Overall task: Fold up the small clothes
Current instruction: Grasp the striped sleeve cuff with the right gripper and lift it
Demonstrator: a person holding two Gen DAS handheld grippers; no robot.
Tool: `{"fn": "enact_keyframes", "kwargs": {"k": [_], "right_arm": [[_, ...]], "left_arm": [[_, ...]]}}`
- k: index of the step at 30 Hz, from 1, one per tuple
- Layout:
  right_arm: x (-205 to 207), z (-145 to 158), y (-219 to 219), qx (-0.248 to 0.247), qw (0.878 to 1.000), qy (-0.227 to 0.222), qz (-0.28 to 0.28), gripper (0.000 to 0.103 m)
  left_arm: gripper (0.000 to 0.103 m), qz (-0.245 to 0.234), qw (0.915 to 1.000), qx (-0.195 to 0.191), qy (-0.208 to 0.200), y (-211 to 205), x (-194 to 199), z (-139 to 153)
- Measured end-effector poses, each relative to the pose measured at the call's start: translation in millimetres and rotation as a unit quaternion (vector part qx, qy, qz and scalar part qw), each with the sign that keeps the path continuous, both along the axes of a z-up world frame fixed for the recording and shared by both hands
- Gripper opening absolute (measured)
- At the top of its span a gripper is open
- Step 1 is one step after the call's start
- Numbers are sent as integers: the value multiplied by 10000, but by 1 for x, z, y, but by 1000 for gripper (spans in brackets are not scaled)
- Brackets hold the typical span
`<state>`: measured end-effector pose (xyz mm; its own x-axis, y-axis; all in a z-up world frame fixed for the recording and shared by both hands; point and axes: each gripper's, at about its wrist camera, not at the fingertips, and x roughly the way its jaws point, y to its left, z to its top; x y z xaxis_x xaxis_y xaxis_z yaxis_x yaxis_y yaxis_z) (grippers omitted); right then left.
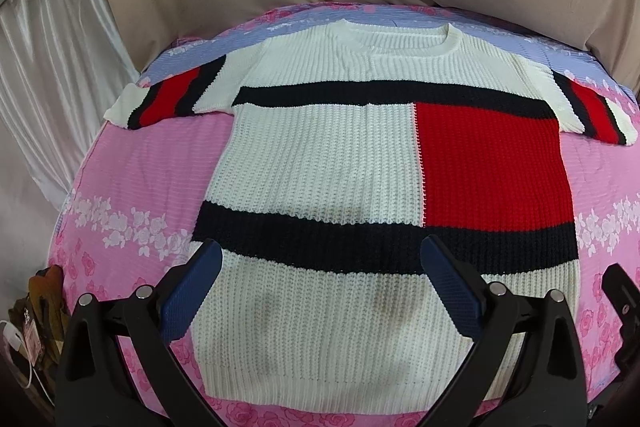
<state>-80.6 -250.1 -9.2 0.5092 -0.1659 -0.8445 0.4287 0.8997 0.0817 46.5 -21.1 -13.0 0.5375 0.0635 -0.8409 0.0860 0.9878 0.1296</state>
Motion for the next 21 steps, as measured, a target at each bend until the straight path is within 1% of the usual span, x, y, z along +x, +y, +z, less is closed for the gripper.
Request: {"fn": "enact_keyframes", "kwargs": {"k": [3, 5, 7, 9, 12, 14, 16, 18, 20, 21], "right_arm": [[8, -4, -26, 99, 9999, -2, -137, 98], [16, -4, -53, 75, 9995, -20, -293, 98], [27, -3, -93, 197, 9984, -152, -505, 98], [43, -5, -146, 303, 9959, -189, -832, 98], [62, -5, -211, 339, 9899, -159, -1367, 98], [67, -1, -232, 249, 9882, -187, -1498, 98], [68, 8, -232, 145, 9886, -219, -1480, 98], [63, 16, -215, 136, 9906, -318, -1320, 98], [56, 19, -182, 192, 9935, -339, -1074, 98], [52, 16, -161, 325, 9950, -325, -890, 98]], "left_arm": [[98, 25, 9999, -134, 83, -2, 9, -4], [98, 48, 9997, -226, 119, -5, 18, -6], [98, 75, 9994, -323, 103, -8, 25, -6], [98, 109, 9993, -369, 30, -13, 34, -6], [98, 140, 9997, -207, -56, -25, 45, -6], [98, 99, 9999, -3, -101, -35, 50, -8], [98, 45, 9999, 52, -96, -41, 52, -9], [98, 12, 10000, 12, -50, -41, 52, -10], [98, -43, 10000, 56, 4, -44, 52, -13], [98, -78, 9999, 61, 26, -45, 52, -14]]}}
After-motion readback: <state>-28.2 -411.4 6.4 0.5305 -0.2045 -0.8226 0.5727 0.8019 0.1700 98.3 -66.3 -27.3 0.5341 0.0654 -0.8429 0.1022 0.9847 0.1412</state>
